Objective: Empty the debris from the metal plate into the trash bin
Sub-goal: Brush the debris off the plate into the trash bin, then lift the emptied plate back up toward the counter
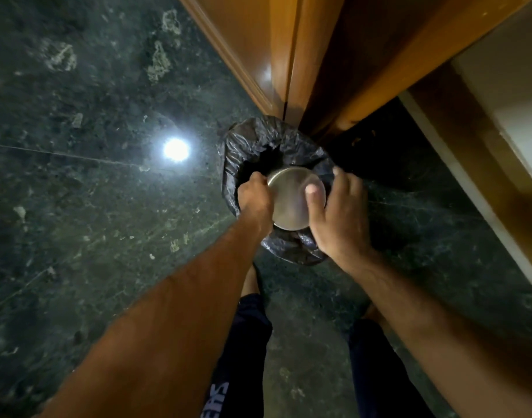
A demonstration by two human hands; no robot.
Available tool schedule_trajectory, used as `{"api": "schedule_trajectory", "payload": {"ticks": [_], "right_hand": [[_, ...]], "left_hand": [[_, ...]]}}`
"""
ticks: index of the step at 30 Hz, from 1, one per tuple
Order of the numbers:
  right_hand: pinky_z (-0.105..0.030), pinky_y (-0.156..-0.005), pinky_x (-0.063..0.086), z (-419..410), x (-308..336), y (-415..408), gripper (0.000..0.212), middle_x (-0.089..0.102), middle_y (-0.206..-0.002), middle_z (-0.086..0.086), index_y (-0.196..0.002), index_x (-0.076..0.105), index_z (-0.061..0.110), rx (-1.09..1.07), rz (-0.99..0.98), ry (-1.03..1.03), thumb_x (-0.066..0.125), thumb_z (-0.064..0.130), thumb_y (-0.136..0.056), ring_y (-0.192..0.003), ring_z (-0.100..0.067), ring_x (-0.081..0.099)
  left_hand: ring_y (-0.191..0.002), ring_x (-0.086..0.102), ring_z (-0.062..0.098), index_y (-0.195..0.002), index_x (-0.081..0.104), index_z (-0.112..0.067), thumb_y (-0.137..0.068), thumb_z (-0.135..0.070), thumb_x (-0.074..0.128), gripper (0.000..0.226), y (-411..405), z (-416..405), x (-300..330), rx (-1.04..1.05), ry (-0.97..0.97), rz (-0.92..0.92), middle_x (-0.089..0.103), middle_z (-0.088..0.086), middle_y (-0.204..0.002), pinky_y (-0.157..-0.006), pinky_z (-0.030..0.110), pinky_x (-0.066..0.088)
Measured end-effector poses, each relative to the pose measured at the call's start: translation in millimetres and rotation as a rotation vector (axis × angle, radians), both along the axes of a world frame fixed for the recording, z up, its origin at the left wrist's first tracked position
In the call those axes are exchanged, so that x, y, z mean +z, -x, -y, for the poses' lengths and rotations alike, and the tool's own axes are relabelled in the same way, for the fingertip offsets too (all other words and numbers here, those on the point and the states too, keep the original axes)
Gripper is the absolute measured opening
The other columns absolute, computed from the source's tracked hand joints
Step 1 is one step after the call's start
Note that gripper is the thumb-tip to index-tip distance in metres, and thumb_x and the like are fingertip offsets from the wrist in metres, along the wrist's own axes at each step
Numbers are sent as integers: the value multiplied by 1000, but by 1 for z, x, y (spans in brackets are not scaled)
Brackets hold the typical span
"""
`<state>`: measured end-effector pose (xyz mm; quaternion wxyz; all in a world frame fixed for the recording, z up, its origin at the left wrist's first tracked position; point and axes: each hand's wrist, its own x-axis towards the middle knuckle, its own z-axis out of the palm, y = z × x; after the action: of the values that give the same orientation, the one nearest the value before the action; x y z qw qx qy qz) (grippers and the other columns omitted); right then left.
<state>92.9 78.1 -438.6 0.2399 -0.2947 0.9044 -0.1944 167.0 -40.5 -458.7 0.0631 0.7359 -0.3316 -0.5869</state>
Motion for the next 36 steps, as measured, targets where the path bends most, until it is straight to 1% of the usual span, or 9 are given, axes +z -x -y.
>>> {"api": "schedule_trajectory", "payload": {"ticks": [4,7,10,14,17,21,29,32,36], "right_hand": [[-30,-47,52,13,25,18,79,73,-85,-16,-102,68,3,-767,781,-116,36,74,-92,-62,-26,66],[-16,-36,37,14,36,31,52,65,-77,-14,-103,67,5,-899,1147,-56,59,54,-88,-50,-20,57],[-22,-41,42,9,49,29,13,62,-80,-13,-96,66,11,-820,1129,28,59,18,-88,-59,-22,57],[-39,-66,56,-2,87,15,40,68,-106,-18,-118,65,19,-706,1140,221,46,-5,-92,-84,-28,64],[-41,-73,58,-7,139,6,46,68,-116,-12,-128,60,27,-645,1101,333,48,-4,-96,-95,-29,68],[-41,-75,59,-9,221,-1,44,62,-112,-4,-127,56,33,-614,1041,402,51,1,-99,-97,-26,65],[-28,-62,62,3,383,7,51,53,-133,-8,-141,52,28,-470,954,545,51,2,-97,-110,-31,62],[-32,-65,64,-2,436,16,48,52,-131,-9,-134,53,31,-415,882,602,48,1,-96,-110,-32,62],[-38,-73,65,-25,489,47,53,47,-137,-8,-146,42,25,-408,738,610,50,8,-97,-117,-33,56]], "left_hand": [[-60,44,13,-60,48,-18,-94,-18,41,35,1,-10,20,-370,338,-155,46,0,-62,-54,29,35],[-49,38,2,-56,42,-26,-88,-27,35,33,-11,-18,35,-737,690,-252,39,-9,-53,-47,22,32],[-64,46,13,-67,50,-12,-90,-25,36,30,-20,-27,47,-755,865,-232,47,-2,-67,-59,27,39],[-96,43,15,-96,56,-9,-98,-23,35,25,-24,-37,83,-503,928,-130,48,1,-98,-88,23,34],[-102,47,4,-111,56,-17,-98,-26,37,24,-28,-39,133,-354,790,-155,49,0,-112,-88,18,40],[-96,48,-15,-105,58,-28,-93,-32,37,24,-33,-36,218,-355,755,-166,53,-4,-111,-74,1,36],[-104,55,19,-101,60,-31,-90,-31,38,25,-17,-16,396,-327,877,-228,57,2,-114,-89,48,51],[-104,58,21,-94,59,-43,-89,-33,40,22,-3,-22,452,-284,898,-265,59,-1,-113,-89,51,53],[-104,56,20,-107,61,-29,-89,-35,39,30,36,-41,511,-371,951,-331,57,-2,-114,-89,46,53]]}}
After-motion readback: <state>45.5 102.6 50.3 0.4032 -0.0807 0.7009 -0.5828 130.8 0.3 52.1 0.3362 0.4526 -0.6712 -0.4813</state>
